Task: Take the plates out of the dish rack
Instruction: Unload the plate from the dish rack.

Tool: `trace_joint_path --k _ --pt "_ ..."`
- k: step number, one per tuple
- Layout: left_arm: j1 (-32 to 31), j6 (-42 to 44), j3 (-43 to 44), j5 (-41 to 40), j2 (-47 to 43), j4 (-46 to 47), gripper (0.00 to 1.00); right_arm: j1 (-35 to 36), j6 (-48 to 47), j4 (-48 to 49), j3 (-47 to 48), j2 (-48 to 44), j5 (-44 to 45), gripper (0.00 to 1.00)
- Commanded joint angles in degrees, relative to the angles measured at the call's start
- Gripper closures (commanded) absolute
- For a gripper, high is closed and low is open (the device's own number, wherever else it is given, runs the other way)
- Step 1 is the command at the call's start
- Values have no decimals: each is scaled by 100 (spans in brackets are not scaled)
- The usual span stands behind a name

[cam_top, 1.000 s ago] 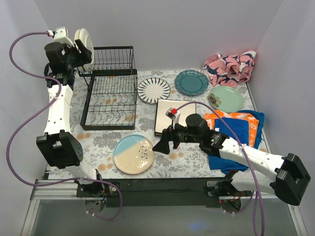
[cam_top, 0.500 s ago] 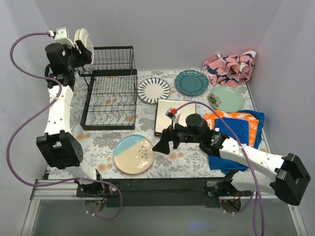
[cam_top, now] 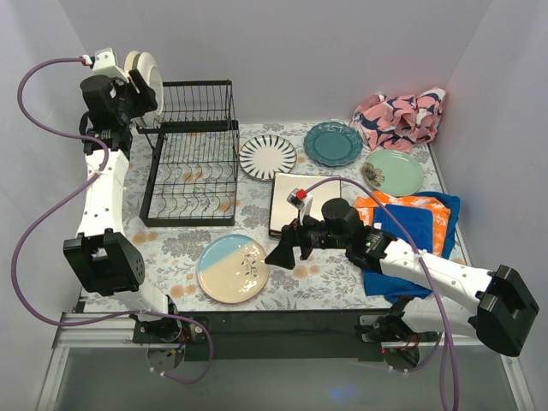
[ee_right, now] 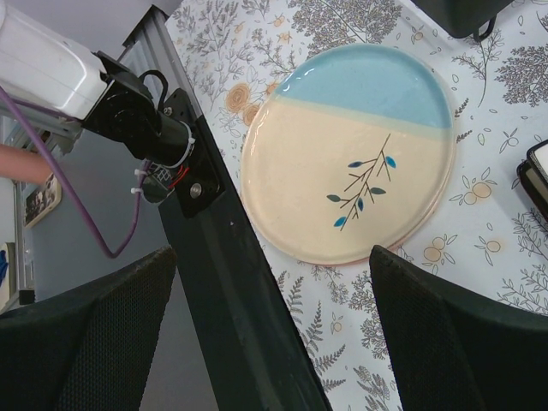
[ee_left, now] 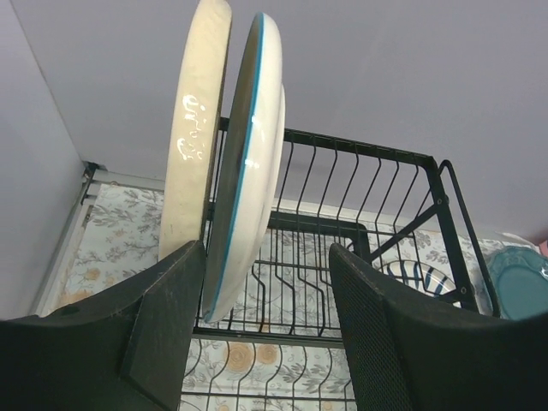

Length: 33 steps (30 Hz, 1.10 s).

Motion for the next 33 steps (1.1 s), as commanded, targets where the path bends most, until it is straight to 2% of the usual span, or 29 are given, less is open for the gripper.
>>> trace_joint_path --k 1,28,33 --pt "-36 182 343 -300 -70 -32 42 1 -51 257 -63 -46 -39 2" --pt "-317 375 265 -107 326 81 43 1 -59 275 -107 -81 -57 2" --pt "-317 385 168 -89 405 161 47 -8 -77 275 -134 -134 13 2"
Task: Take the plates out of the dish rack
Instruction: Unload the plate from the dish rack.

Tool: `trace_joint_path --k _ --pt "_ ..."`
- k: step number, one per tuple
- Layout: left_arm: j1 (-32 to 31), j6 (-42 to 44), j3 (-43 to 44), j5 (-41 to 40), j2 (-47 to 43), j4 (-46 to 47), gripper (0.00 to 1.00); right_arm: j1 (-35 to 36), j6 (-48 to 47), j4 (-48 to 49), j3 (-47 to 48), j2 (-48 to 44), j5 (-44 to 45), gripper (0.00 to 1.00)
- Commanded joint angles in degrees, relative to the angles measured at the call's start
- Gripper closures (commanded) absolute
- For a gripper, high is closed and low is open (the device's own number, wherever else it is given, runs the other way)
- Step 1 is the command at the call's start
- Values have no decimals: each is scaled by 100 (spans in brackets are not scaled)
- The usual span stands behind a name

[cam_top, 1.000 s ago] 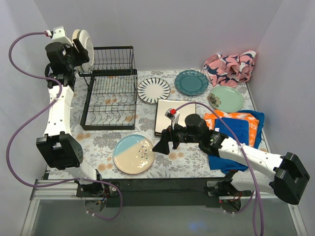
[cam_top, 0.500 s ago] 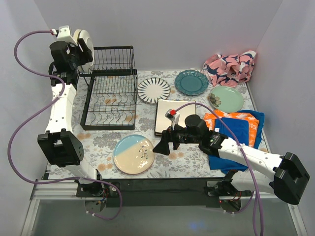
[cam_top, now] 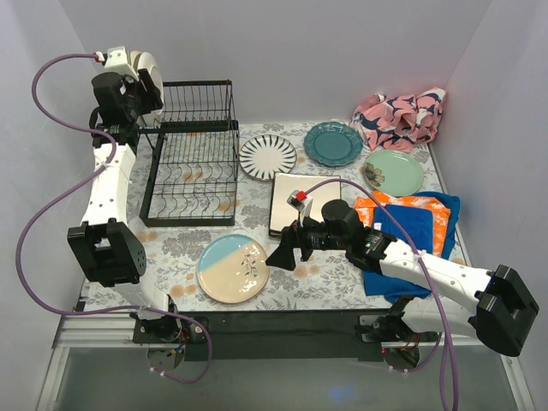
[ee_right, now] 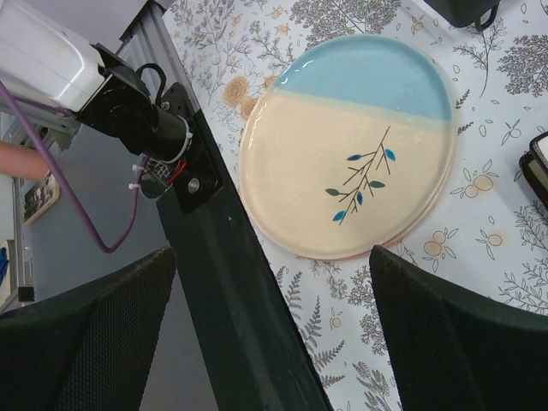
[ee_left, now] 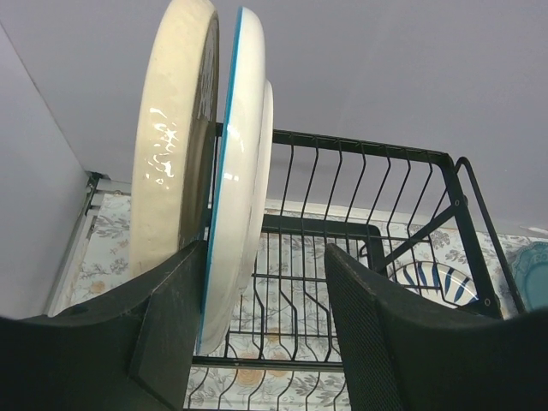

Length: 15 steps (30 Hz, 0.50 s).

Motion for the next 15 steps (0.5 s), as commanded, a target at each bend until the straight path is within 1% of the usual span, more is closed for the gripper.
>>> trace_joint_path --k 1,3,7,10,15 --pt "-70 63 -83 138 32 87 48 -8 -66 253 -48 -134 33 2" --pt "-70 63 -84 165 58 113 53 -17 -66 253 -40 -125 33 2" --pt "-79 63 -40 173 119 122 54 -8 -66 253 -31 -99 42 2" --pt "-70 55 -40 191 128 122 57 -8 -66 253 -31 -81 42 2" --pt "-70 72 -57 165 199 122 56 -8 -66 253 -22 -81 42 2"
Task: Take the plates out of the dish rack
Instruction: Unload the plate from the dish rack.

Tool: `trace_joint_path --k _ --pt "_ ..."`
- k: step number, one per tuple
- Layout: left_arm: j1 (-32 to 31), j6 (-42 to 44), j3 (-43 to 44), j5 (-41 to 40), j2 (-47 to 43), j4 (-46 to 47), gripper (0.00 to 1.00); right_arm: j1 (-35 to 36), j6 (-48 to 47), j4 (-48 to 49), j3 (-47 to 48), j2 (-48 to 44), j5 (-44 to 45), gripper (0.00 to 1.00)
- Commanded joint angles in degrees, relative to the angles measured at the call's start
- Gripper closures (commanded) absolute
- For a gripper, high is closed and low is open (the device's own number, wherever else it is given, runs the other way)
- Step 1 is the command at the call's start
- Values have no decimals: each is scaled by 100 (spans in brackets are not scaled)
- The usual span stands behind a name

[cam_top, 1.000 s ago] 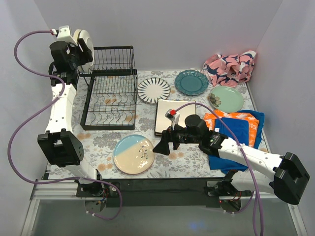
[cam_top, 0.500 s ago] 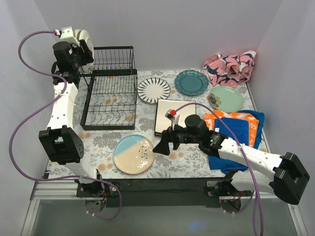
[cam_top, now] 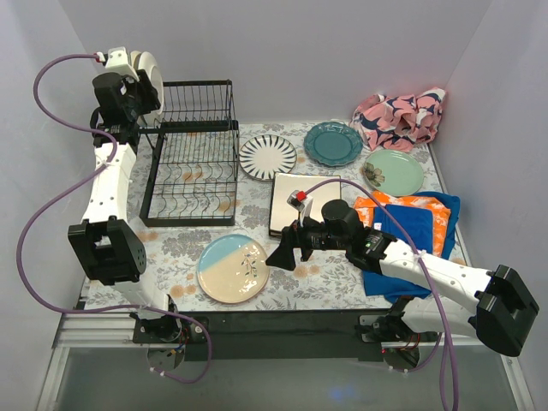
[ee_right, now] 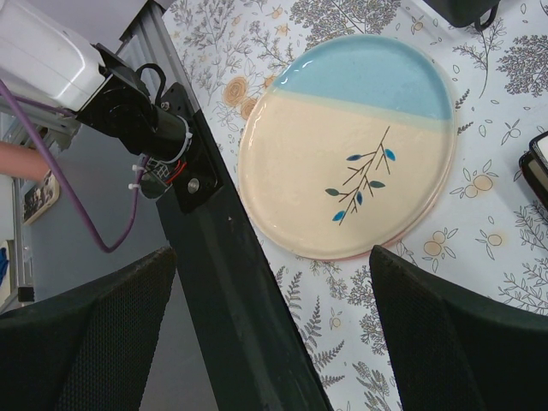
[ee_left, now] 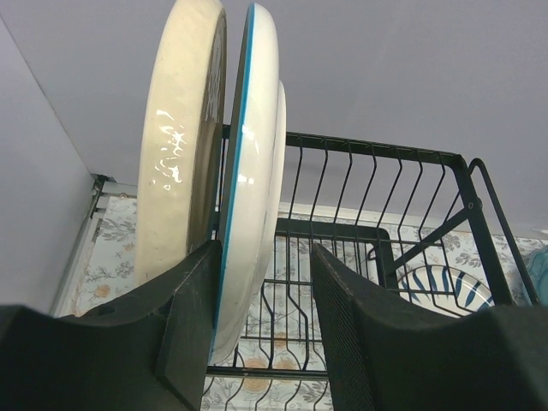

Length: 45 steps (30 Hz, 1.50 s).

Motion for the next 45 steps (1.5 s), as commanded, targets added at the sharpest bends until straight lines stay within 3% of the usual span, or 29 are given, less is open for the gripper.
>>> trace_joint_path --k 1,8,19,32,45 --pt "-88 9 -27 195 113 -20 56 0 -66 253 -28 -90 40 2" --pt "-79 79 -44 90 184 -29 58 -8 -66 253 -37 -116 57 2" --pt "-96 114 52 151 140 -11 100 -8 -66 253 -37 -90 57 2" --pt "-97 931 -159 520 -97 727 100 -8 -84 253 -37 -81 84 2" --pt "-97 1266 905 1012 166 402 100 -8 -92 253 -2 16 171 2"
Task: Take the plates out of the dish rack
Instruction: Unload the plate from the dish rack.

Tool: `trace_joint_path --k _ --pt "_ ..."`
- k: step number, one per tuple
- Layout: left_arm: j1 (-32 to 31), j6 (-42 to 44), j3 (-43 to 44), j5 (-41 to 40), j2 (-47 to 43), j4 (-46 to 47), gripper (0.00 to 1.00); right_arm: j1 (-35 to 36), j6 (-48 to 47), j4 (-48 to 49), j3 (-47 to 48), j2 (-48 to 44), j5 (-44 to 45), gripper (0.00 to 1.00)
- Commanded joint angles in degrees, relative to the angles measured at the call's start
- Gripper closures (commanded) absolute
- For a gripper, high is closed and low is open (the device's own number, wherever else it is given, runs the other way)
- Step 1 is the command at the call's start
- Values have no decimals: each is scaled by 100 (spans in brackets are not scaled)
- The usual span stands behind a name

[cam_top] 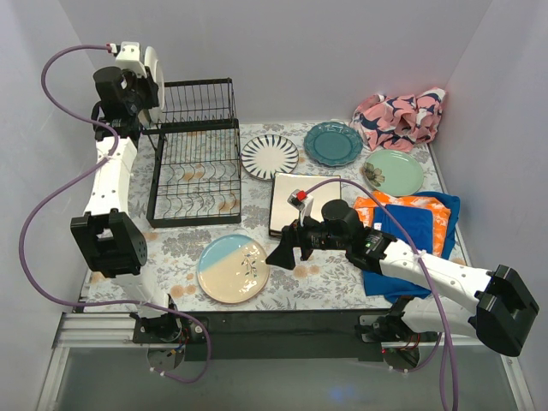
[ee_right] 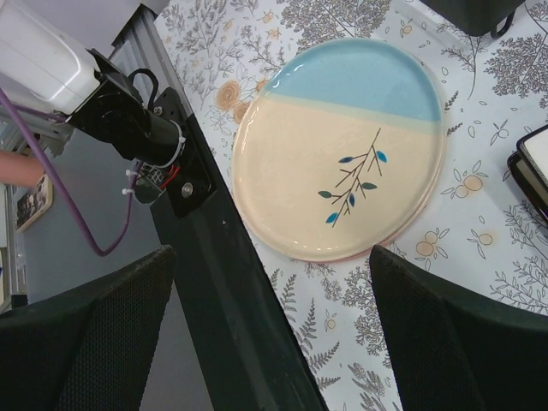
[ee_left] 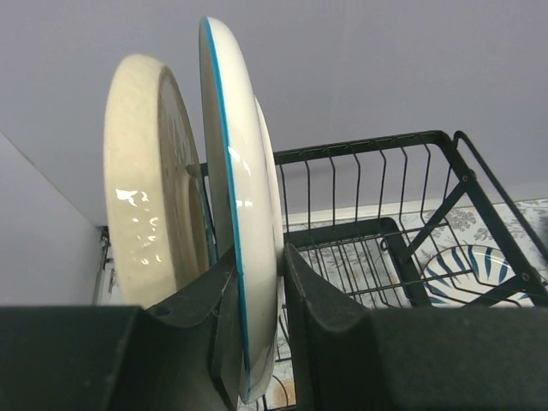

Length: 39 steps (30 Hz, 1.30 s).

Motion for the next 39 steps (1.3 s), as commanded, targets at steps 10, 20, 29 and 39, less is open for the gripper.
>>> trace_joint_path --k 10,20,29,39 --pt "-101 396 474 552 -291 325 100 -8 -81 255 59 174 1 2" --pt "-303 474 483 781 -502 378 100 -8 -64 255 86 192 27 2" --pt "-839 959 307 535 -660 510 100 -17 -64 246 103 112 71 2" --pt "-1137 1310 53 307 -923 571 100 -8 32 255 94 60 89 2"
